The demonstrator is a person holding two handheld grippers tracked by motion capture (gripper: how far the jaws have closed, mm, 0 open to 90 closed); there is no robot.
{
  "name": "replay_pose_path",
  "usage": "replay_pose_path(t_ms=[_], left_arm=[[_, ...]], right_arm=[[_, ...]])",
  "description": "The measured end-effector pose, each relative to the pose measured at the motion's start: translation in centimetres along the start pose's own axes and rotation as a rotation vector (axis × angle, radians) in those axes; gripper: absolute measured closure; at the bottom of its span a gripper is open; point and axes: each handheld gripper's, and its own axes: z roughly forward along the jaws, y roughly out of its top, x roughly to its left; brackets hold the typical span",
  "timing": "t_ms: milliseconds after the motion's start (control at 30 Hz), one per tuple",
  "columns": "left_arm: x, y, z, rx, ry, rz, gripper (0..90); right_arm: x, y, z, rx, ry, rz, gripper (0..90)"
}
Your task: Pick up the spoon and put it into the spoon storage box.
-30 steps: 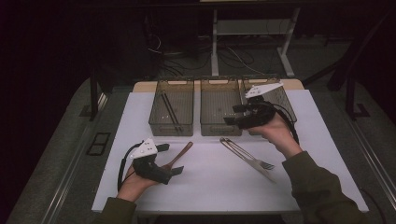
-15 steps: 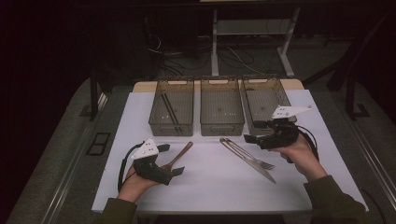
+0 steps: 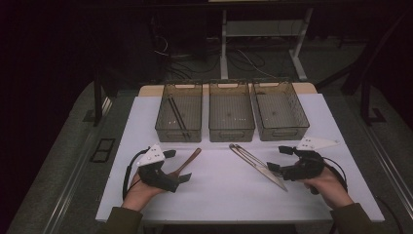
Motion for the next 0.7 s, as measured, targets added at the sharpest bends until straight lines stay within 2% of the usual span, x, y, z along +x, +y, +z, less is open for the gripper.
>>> replay_pose_path(t_ms=[167, 333, 433, 633, 700], left_arm=[[0.8, 0.2, 0.0, 0.008, 0.020, -0.007, 6.7], [1.9, 0.5, 0.2, 0.022, 0.042, -0.013, 17.3], [2.7, 0.6, 0.7, 0.044, 0.064, -0.008, 27.6], [4.4, 0.9, 2.2, 0.107, 0.067, -0.026, 51.5], [4.9, 0.9, 2.8, 0.141, 0.069, -0.034, 59.9]], right_arm=[[-0.1, -1.7, -0.3, 0.014, -0.044, 0.011, 17.0], [-0.2, -3.0, -0.9, 0.040, -0.064, 0.011, 16.9], [-0.3, -3.6, -1.4, 0.035, -0.080, 0.031, 17.0], [-0.5, -4.1, -2.0, 0.022, -0.098, 0.002, 17.0], [-0.5, -4.2, -2.0, 0.018, -0.087, 0.011, 17.0]])
